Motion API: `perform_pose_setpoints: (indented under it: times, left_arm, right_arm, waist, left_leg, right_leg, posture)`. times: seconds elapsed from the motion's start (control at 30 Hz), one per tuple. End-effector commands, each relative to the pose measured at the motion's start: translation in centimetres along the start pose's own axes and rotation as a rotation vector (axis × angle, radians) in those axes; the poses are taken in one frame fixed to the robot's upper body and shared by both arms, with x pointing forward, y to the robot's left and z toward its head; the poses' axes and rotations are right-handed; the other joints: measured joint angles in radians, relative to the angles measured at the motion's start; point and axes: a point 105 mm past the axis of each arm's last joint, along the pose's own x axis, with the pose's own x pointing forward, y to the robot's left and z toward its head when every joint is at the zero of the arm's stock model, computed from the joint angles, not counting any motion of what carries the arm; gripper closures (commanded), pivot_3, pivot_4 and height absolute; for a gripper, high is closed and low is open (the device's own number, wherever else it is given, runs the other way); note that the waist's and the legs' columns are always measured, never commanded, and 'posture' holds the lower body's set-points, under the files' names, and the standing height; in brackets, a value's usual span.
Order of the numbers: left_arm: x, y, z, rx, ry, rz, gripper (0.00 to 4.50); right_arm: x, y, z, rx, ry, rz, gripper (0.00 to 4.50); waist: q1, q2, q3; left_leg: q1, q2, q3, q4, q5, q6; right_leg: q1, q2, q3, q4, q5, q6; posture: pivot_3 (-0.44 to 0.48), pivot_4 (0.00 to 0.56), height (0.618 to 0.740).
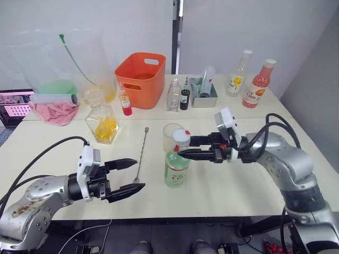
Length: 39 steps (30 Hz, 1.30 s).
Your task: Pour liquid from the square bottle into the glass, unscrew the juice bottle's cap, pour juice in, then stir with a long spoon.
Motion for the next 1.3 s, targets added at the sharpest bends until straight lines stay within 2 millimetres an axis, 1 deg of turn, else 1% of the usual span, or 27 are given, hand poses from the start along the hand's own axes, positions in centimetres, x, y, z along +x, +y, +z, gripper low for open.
perform_pose_setpoints:
  times: [0.03,0.13,0.2,0.27,0.37,0.5,0.57,0.63,0.77,0.8,0.87,0.93,1.03,1.1,1.17,1.3]
  left_arm:
    - [0.6,0.4,0.3,0.024,-0.005,-0.069,0.00]
    - [1.3,1.1,0.4,0.017,0.001,-0.123,0.00]
    - [1.7,1.7,0.4,0.030,0.013,-0.147,0.00]
    - [2.0,1.7,0.5,0.041,0.028,-0.186,0.00]
    - [1.8,2.0,0.4,0.043,0.052,-0.218,0.00]
    - [1.7,2.4,0.6,0.050,0.060,-0.224,0.00]
    - [1.8,2.6,0.7,0.058,0.061,-0.222,0.00]
    - [1.7,2.5,0.7,0.063,0.061,-0.214,0.00]
    - [1.2,2.4,0.7,0.073,0.059,-0.175,0.00]
    - [1.1,2.3,0.7,0.075,0.056,-0.162,0.00]
    - [0.7,2.2,0.6,0.078,0.057,-0.135,0.00]
    - [0.5,2.2,0.5,0.079,0.065,-0.116,0.00]
    - [0.0,1.9,0.6,0.074,0.057,-0.069,0.00]
    - [-0.4,1.6,0.5,0.077,0.054,-0.042,0.00]
    - [-0.8,1.0,0.6,0.081,0.047,-0.008,0.00]
    - [-1.3,0.5,0.8,0.090,0.047,0.040,0.00]
  right_arm:
    - [-0.1,0.7,1.8,-0.029,-0.071,-0.189,3.35]
    - [0.3,1.3,1.5,-0.028,-0.075,-0.307,3.35]
    - [0.7,1.3,0.9,-0.012,-0.068,-0.396,3.35]
    - [1.1,1.7,0.2,0.022,-0.070,-0.436,3.35]
    - [1.4,2.2,-0.8,0.090,-0.070,-0.464,3.35]
    - [1.3,2.1,-1.4,0.135,-0.062,-0.501,3.35]
    - [1.4,2.2,-1.6,0.163,-0.064,-0.489,3.35]
    - [1.5,2.4,-1.5,0.185,-0.071,-0.438,2.32]
    - [1.3,2.1,-0.8,0.155,-0.060,-0.364,1.00]
    - [0.9,1.9,-0.8,0.137,-0.043,-0.342,0.55]
    - [0.1,1.4,-1.2,0.087,0.021,-0.285,0.04]
    - [-0.6,1.1,-1.4,0.052,0.055,-0.236,0.04]
    - [-1.7,0.2,-0.7,-0.031,0.066,-0.071,0.04]
    - [-2.0,-0.3,-0.5,-0.093,0.084,0.032,0.04]
    - [-2.1,-1.5,0.0,-0.147,0.073,0.129,0.04]
    - [-1.4,-3.1,-0.1,-0.186,0.066,0.224,0.04]
  waist:
    - [0.002,0.000,0.000]
    - [0.003,0.000,0.000]
    - [0.001,0.000,0.000]
    - [-0.001,0.000,0.000]
    - [-0.007,0.000,0.000]
    - [-0.009,0.000,0.000]
    - [-0.009,0.000,0.000]
    - [-0.009,0.000,0.000]
    - [-0.011,0.000,0.000]
    - [-0.011,0.000,0.000]
    - [-0.009,0.000,0.000]
    - [-0.008,0.000,0.000]
    - [-0.008,0.000,0.000]
    - [-0.010,0.000,0.000]
    - [-0.018,-0.001,0.000]
    - [-0.016,-0.001,0.000]
  left_leg:
    - [0.000,0.000,0.000,0.000,0.000,0.000]
    - [-0.001,0.000,0.000,0.000,0.000,0.000]
    - [-0.001,0.000,0.000,0.000,0.000,0.000]
    - [0.000,0.000,0.000,0.000,0.000,0.000]
    - [0.000,0.000,0.000,0.000,0.000,0.000]
    - [0.001,0.000,0.000,0.000,0.000,0.000]
    - [0.002,0.001,-0.001,0.000,0.000,0.000]
    - [0.002,0.001,-0.001,0.000,0.000,0.000]
    - [0.001,0.001,0.000,0.000,0.000,0.000]
    - [0.002,0.001,0.000,0.000,0.000,0.000]
    - [0.001,0.001,0.000,0.000,0.000,0.000]
    - [0.002,0.001,0.000,0.000,0.000,0.000]
    - [0.001,0.001,0.000,0.000,0.000,0.000]
    - [0.001,0.001,0.001,0.000,0.000,0.000]
    - [0.003,0.002,0.001,0.000,0.000,0.000]
    - [0.003,0.003,0.003,0.000,0.000,0.000]
  right_leg:
    - [0.000,0.000,0.000,0.000,0.000,0.000]
    - [0.000,0.000,0.000,0.001,0.000,0.000]
    - [0.000,0.000,0.000,0.000,0.000,0.000]
    - [0.000,0.001,0.000,0.000,0.000,0.000]
    - [0.000,0.001,0.000,0.001,0.000,0.000]
    - [0.001,0.001,0.000,0.001,0.000,0.000]
    - [0.001,0.002,0.000,0.001,0.000,0.000]
    - [0.001,0.001,0.000,0.001,0.000,0.000]
    - [0.001,0.002,0.000,0.001,0.000,0.000]
    - [0.001,0.001,0.000,0.001,0.000,0.000]
    - [0.001,0.001,0.000,0.000,0.000,0.000]
    - [0.002,0.001,0.000,0.000,0.000,0.000]
    - [0.002,0.001,0.000,-0.001,0.000,0.000]
    - [0.002,0.001,0.000,-0.001,0.000,0.000]
    - [0.002,0.002,0.000,-0.001,0.000,0.000]
    - [0.002,0.002,0.000,-0.001,0.000,0.000]
  posture:
    - [0.000,0.150,0.740]
    - [0.000,0.150,0.740]
    - [0.000,0.150,0.740]
    - [0.000,0.150,0.740]
    - [0.000,0.150,0.740]
    - [0.000,0.150,0.740]
    - [0.000,0.150,0.740]
    - [0.000,0.150,0.740]
    - [0.000,0.150,0.740]
    - [0.000,0.150,0.740]
    - [0.000,0.150,0.740]
    - [0.000,0.150,0.740]
    - [0.000,0.150,0.740]
    - [0.000,0.150,0.740]
    - [0.000,0.150,0.740]
    - [0.000,0.150,0.740]
